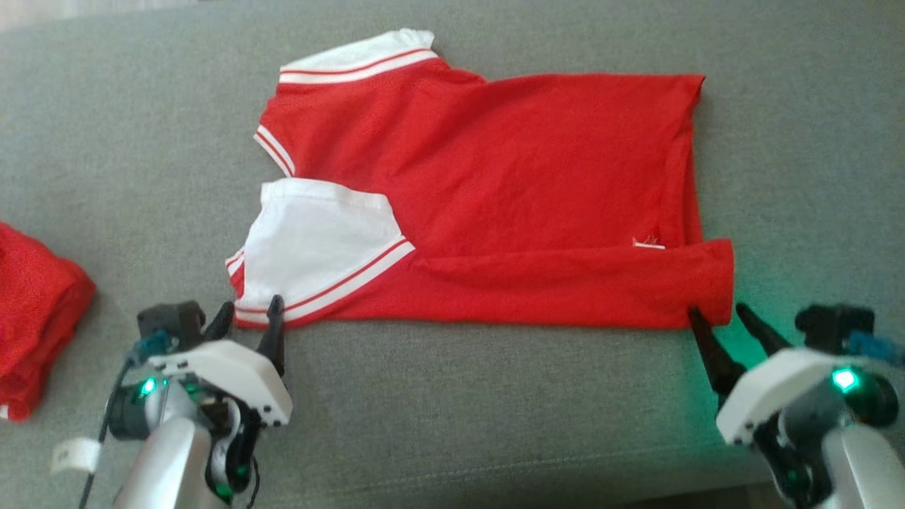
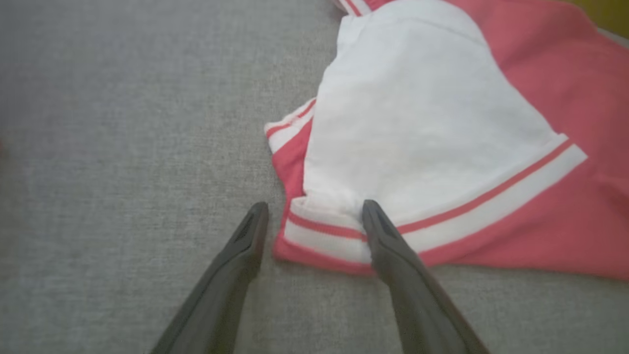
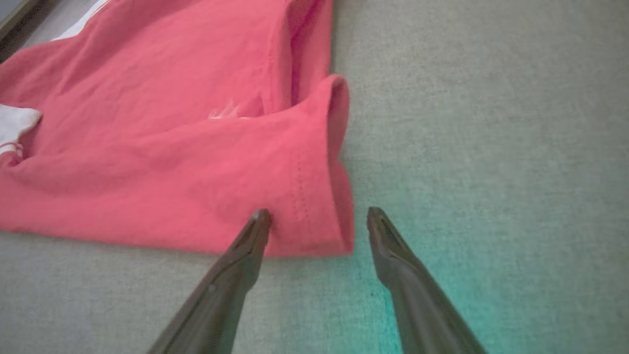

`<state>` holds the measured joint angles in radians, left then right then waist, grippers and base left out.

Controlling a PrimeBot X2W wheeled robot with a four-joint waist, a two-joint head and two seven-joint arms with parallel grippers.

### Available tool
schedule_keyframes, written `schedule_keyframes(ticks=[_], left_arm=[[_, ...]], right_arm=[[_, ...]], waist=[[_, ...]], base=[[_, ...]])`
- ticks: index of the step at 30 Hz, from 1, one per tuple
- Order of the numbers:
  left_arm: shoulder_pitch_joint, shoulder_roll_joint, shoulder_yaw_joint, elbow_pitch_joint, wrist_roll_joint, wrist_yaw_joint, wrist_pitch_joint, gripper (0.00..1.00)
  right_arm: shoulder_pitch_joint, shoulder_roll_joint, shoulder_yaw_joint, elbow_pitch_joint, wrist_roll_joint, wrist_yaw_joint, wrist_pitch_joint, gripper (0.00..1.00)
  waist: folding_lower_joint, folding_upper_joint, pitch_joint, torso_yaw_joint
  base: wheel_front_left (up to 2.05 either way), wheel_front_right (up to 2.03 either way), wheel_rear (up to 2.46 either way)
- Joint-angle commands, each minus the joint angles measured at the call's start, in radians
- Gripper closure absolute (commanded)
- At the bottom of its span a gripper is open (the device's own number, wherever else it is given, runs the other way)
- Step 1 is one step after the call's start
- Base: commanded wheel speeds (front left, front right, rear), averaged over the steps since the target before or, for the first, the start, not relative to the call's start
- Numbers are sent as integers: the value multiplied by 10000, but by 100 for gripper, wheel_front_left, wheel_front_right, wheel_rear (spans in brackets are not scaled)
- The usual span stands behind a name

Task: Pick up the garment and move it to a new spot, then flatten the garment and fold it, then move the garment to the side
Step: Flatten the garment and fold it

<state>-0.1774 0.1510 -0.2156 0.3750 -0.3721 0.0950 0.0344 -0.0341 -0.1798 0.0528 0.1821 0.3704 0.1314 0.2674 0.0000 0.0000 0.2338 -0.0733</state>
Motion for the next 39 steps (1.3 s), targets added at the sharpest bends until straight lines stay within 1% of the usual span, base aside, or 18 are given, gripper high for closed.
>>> schedule_keyframes(ticks=[1,3,6,7,8,9,10,12,15,21,28,32,33,34,35,36,37,39], left_arm=[[-474,79,373,-92,-177,-86,187,0],[-619,49,375,190,-388,-175,606,0],[-774,-27,379,420,-804,-446,1163,0],[-802,-48,375,440,-910,-522,1286,29],[-831,-5,340,439,-873,-522,1326,77],[-828,5,282,467,-889,-566,1447,100],[-818,-9,225,459,-931,-640,1541,100],[-793,0,130,344,-895,-704,1506,100],[-634,-7,82,60,-818,-658,1253,100],[245,150,279,-864,-803,-319,897,100],[1728,346,404,-2194,-922,81,1189,100],[2398,317,369,-2805,-967,356,1469,100],[2502,307,342,-2907,-962,405,1522,100],[2579,290,301,-2988,-951,441,1566,100],[2638,274,260,-3039,-937,475,1604,56],[2671,280,209,-3070,-876,519,1628,0],[2684,258,178,-3100,-831,575,1620,0],[2628,181,170,-3265,-696,683,1320,0]], right_arm=[[-417,-237,151,-191,98,-7,129,0],[-646,-205,170,40,170,-7,403,0],[-927,-148,234,384,347,-7,810,0],[-989,-126,234,493,430,-7,933,0],[-1042,-113,248,589,510,-7,1050,21],[-1085,-107,269,657,598,-7,1129,70],[-1117,-115,268,681,665,-7,1116,100],[-1136,-132,269,727,756,-7,1083,100],[-1021,-152,215,671,890,-7,950,100],[-418,-239,66,230,1084,-7,884,100],[681,-172,-318,-341,1141,-7,1363,100],[1133,-101,-440,-613,1052,-7,1540,100],[1203,-80,-462,-649,1028,-7,1585,80],[1252,-54,-494,-682,1006,-7,1611,21],[1282,-41,-514,-742,957,-7,1572,0],[1305,-28,-543,-812,895,-7,1478,0],[1313,-31,-558,-902,811,-7,1334,0],[1259,-101,-554,-1233,502,-7,713,0]], waist=[[0,0,154,10],[0,0,248,27],[0,0,322,44],[0,0,332,51],[0,0,343,54],[0,0,346,60],[0,0,347,70],[0,0,324,90],[0,0,198,132],[0,0,-241,228],[0,0,-825,370],[0,0,-1021,372],[0,0,-1053,368],[0,0,-1081,366],[0,0,-1108,362],[0,0,-1127,356],[0,0,-1148,351],[0,0,-1183,335]], base=[[0,0,0],[0,0,0],[0,0,0],[0,0,0],[0,0,0],[0,0,0],[0,0,0],[0,0,0],[0,0,0],[0,0,0],[0,0,0],[0,0,0],[0,0,0],[0,0,0],[0,0,0],[0,0,0],[0,0,0],[0,0,0]])
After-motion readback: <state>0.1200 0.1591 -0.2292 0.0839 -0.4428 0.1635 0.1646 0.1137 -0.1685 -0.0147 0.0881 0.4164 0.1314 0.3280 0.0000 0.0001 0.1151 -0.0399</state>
